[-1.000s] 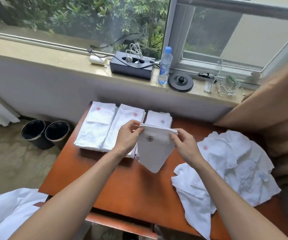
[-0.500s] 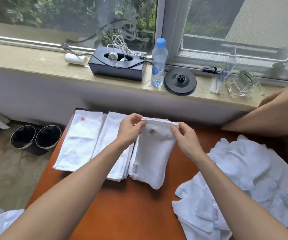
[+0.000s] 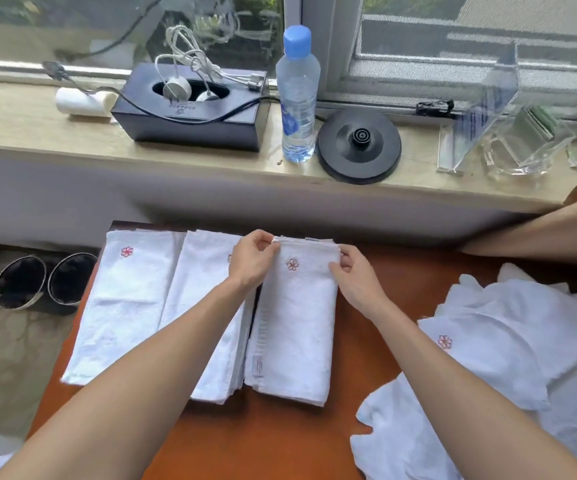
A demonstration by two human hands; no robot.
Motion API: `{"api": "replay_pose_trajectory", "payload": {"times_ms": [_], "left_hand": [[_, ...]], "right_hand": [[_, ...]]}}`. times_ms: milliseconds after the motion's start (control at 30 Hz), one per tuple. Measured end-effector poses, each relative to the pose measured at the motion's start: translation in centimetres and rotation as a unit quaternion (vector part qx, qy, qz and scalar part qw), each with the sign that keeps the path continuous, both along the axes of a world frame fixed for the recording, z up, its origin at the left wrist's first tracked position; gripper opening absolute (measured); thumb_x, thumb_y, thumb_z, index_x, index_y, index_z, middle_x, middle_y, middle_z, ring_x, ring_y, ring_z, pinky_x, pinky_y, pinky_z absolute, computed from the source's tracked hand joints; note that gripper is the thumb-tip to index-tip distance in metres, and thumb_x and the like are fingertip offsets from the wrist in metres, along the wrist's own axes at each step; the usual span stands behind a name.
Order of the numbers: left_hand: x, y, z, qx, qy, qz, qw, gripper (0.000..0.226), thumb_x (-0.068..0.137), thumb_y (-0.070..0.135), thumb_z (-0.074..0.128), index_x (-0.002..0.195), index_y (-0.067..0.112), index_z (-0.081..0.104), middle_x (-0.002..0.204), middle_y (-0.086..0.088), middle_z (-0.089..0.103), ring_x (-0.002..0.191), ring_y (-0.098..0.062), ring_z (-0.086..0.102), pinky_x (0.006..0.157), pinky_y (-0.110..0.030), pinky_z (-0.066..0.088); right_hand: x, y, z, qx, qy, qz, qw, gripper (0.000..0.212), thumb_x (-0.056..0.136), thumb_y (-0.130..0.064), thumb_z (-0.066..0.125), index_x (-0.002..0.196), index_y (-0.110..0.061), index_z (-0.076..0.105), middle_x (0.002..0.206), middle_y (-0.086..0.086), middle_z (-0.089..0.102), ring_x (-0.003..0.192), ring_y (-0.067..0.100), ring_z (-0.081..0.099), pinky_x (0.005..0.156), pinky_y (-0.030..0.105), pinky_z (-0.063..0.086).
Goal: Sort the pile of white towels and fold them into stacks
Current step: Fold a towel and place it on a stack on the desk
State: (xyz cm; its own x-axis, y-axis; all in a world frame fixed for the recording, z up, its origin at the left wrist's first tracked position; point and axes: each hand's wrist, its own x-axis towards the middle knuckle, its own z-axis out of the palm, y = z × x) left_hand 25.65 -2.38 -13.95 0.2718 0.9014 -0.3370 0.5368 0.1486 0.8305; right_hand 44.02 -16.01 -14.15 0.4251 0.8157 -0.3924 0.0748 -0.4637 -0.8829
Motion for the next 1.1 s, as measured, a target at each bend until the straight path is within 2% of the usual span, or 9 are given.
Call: {"api": "replay_pose_trajectory", "payload": {"times_ms": [167, 300, 433, 567, 733, 833, 933, 1033, 1100], "left_hand": [[1.2, 0.7, -1.7, -0.003, 0.035, 0.001, 0.999, 0.022, 0.097, 0.034, 0.061, 0.114, 0.022, 0.066, 0.095, 0.012, 0.068, 0.082, -0.007, 0.064, 0.063, -0.022, 0.044], [1.0, -1.6, -2.7, -0.027, 0.001, 0.000, 1.000, 0.040, 0.099, 0.024, 0.057, 0.137, 0.020, 0.046, 0.108, 0.008, 0.067, 0.082, -0.007, 0.062, 0.069, -0.025, 0.044], [-0.5, -5.0, -2.5, -0.026, -0.034, -0.055, 0.998, 0.061, 0.098, 0.019, 0.055, 0.149, 0.033, 0.023, 0.135, 0.004, 0.057, 0.113, -0.011, 0.060, 0.093, -0.028, 0.051], [-4.1, -9.2, -2.8, -0.026, 0.002, -0.092, 0.995, 0.046, 0.098, 0.017, 0.057, 0.140, 0.027, 0.041, 0.141, 0.008, 0.051, 0.127, -0.011, 0.051, 0.105, -0.028, 0.044], [-7.7, -13.9, -3.6, -0.065, -0.001, -0.071, 0.995, 0.027, 0.095, 0.012, 0.062, 0.118, 0.021, 0.054, 0.112, 0.014, 0.057, 0.101, -0.010, 0.055, 0.088, -0.022, 0.045], [-9.6, -16.1, -3.7, -0.082, 0.011, -0.079, 0.993, 0.041, 0.095, 0.017, 0.064, 0.128, 0.022, 0.041, 0.117, 0.016, 0.051, 0.106, -0.004, 0.055, 0.087, -0.016, 0.041], [-10.3, -16.3, -3.2, -0.116, 0.014, -0.061, 0.991, 0.057, 0.096, 0.019, 0.063, 0.144, 0.021, 0.031, 0.122, 0.006, 0.054, 0.106, -0.006, 0.059, 0.084, -0.022, 0.044], [-9.9, -15.4, -2.4, -0.086, 0.021, -0.064, 0.994, 0.048, 0.097, 0.015, 0.061, 0.140, 0.020, 0.040, 0.113, 0.006, 0.056, 0.095, -0.004, 0.058, 0.074, -0.011, 0.043], [-9.6, -15.0, -1.7, -0.057, 0.025, -0.066, 0.996, 0.042, 0.098, 0.013, 0.057, 0.138, 0.022, 0.044, 0.106, 0.011, 0.052, 0.086, -0.002, 0.055, 0.064, -0.005, 0.041]], "right_hand": [[-0.3, -1.1, -1.4, -0.037, -0.010, 0.008, 0.999, 0.060, 0.098, -0.019, 0.061, 0.153, -0.029, 0.037, 0.114, -0.005, 0.067, 0.094, 0.016, 0.069, 0.081, 0.032, 0.060], [-2.2, -5.5, -2.5, -0.044, -0.005, -0.001, 0.999, 0.077, 0.097, -0.030, 0.066, 0.151, -0.055, 0.019, 0.116, -0.020, 0.060, 0.097, 0.002, 0.067, 0.074, 0.019, 0.056], [-3.9, -7.5, -2.8, -0.020, -0.014, -0.027, 0.999, 0.056, 0.092, -0.025, 0.068, 0.120, -0.060, 0.035, 0.114, -0.029, 0.052, 0.103, 0.001, 0.062, 0.075, 0.021, 0.058], [-6.8, -9.3, -3.0, -0.032, -0.048, 0.011, 0.998, 0.033, 0.097, -0.022, 0.059, 0.115, -0.046, 0.050, 0.124, -0.021, 0.046, 0.109, -0.001, 0.054, 0.092, 0.027, 0.051], [-9.5, -12.1, -2.5, -0.060, -0.067, -0.019, 0.996, 0.033, 0.098, -0.017, 0.058, 0.125, -0.035, 0.058, 0.129, -0.014, 0.047, 0.119, 0.000, 0.052, 0.108, 0.027, 0.043], [-11.7, -13.5, -2.1, -0.069, -0.063, -0.013, 0.996, 0.040, 0.100, -0.019, 0.056, 0.137, -0.037, 0.054, 0.137, -0.013, 0.045, 0.123, -0.002, 0.049, 0.108, 0.023, 0.039], [-12.9, -14.5, -1.8, -0.078, -0.027, -0.016, 0.996, 0.046, 0.104, -0.022, 0.052, 0.149, -0.034, 0.051, 0.144, -0.016, 0.043, 0.126, -0.006, 0.047, 0.104, 0.013, 0.036], [-13.3, -14.7, -1.4, -0.078, -0.032, -0.023, 0.996, 0.047, 0.105, -0.014, 0.043, 0.147, -0.032, 0.053, 0.142, -0.018, 0.044, 0.117, -0.026, 0.042, 0.091, -0.004, 0.032], [-13.1, -14.6, -1.2, -0.066, -0.047, -0.040, 0.996, 0.048, 0.103, -0.008, 0.044, 0.142, -0.031, 0.059, 0.137, -0.017, 0.050, 0.116, -0.023, 0.045, 0.097, 0.000, 0.035]]}}
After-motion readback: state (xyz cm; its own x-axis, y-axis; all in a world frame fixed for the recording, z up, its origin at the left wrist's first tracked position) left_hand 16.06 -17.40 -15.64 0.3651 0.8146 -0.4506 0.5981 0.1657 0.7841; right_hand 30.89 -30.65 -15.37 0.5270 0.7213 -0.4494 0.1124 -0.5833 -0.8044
